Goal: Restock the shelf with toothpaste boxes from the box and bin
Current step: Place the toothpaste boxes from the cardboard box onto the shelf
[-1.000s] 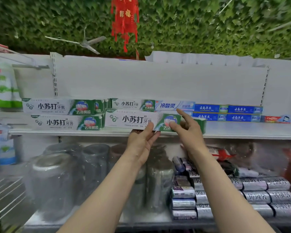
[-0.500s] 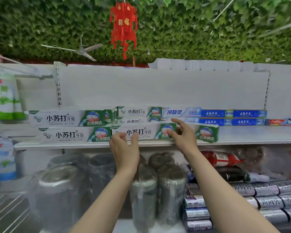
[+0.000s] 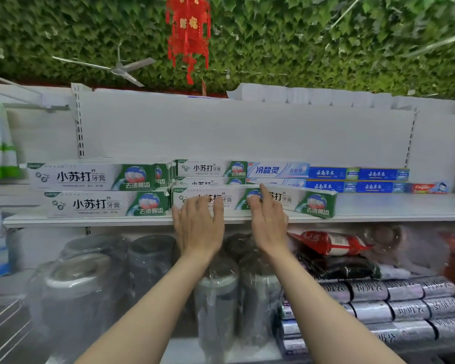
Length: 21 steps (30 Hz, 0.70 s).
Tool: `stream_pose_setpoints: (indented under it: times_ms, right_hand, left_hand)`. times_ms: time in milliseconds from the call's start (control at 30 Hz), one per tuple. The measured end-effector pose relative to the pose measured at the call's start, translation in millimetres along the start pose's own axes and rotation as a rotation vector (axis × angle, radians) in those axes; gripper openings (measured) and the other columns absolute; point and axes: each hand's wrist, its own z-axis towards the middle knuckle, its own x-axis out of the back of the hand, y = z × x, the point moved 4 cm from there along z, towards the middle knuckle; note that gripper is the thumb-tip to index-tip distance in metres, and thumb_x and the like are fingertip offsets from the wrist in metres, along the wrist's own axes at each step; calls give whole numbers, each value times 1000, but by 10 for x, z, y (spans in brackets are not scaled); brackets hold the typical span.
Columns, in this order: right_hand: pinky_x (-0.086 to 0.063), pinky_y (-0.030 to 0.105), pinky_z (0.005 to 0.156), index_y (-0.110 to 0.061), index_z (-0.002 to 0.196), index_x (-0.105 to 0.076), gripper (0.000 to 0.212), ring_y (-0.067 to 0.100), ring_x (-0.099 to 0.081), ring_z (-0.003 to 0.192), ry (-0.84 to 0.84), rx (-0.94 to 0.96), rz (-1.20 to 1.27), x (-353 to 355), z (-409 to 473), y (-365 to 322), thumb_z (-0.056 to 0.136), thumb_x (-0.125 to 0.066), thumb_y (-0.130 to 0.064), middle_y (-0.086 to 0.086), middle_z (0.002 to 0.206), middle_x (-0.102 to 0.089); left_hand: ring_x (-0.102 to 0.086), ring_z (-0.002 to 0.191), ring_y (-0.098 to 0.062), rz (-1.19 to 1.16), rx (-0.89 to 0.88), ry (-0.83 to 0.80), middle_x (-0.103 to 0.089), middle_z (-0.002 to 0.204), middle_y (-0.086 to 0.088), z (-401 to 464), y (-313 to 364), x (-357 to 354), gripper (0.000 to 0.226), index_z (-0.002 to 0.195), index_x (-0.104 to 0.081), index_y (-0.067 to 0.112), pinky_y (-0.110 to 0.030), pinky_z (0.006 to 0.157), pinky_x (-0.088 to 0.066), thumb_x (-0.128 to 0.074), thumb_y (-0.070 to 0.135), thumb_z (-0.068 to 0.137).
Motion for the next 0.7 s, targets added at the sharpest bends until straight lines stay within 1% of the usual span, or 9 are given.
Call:
stream_pose_setpoints:
  times_ms: [133,200,267,333,400,467,567,633,700]
  right_hand:
    - [-20,41,112,-32,157,-25,59,18,-33,138,-37,-1,8,6,28,-6,101,-24,-51,3,149,-46]
    - [-18,37,112,-30,156,-32,68,15,-29,141,-27,-5,69,62,27,-3,96,-20,-60,-7,152,-42]
    - [-17,33,111,-29,149,-44,79,10,-26,142,16,-8,152,169,29,18,89,-16,-71,-25,145,-36]
    - [-19,36,117,-31,144,-50,79,3,-28,140,78,-16,260,313,23,56,87,-20,-76,-32,141,-35]
    - [-28,36,115,-36,142,-50,69,4,-37,136,155,-24,384,486,-1,102,89,-29,-75,-23,141,-50]
    - [-35,25,104,-34,140,-51,62,7,-47,127,265,-32,456,695,-36,147,90,-38,-69,-14,125,-62]
    - [-34,19,91,-26,133,-57,46,10,-46,113,495,-12,389,1004,-92,239,94,-52,-50,-13,111,-59]
    - [-28,18,91,-25,133,-59,43,17,-40,119,572,-31,254,1127,-74,373,94,-65,-40,-1,123,-56]
    - [-23,15,93,-28,135,-59,48,20,-35,126,524,-107,181,1187,-5,540,90,-73,-35,4,135,-50]
  left_hand:
    - [-40,140,-20,1,48,-81,-50,148,-3,104,57,-53,67,141,-49,16,-47,125,0,-14,58,102]
    - [-40,140,-21,-33,67,-87,-50,148,-4,136,92,-72,71,142,-49,15,-47,125,-1,-12,60,102]
    - [-42,137,-22,-101,52,-72,-52,144,-4,131,183,-108,72,139,-51,15,-47,124,-8,-13,62,100]
    - [-46,128,-20,-263,15,-66,-56,137,-2,84,347,-157,78,133,-55,17,-47,119,-24,-11,68,93]
    - [-48,119,-15,-469,-12,-95,-58,127,2,1,557,-218,76,126,-57,20,-44,110,-36,-12,69,89]
    - [-47,113,-12,-587,-34,-136,-57,119,5,-76,760,-300,68,117,-57,21,-42,106,-39,-15,67,90]
    - [-47,110,-15,-659,-48,-156,-57,113,2,-150,977,-415,65,111,-57,19,-43,105,-39,-18,67,89]
    - [-47,112,-18,-665,-54,-166,-57,114,-1,-185,1073,-495,57,112,-58,16,-45,106,-38,-25,59,98]
    - [-46,116,-19,-648,-48,-183,-57,119,-1,-217,1129,-571,51,117,-58,15,-45,108,-35,-27,54,103]
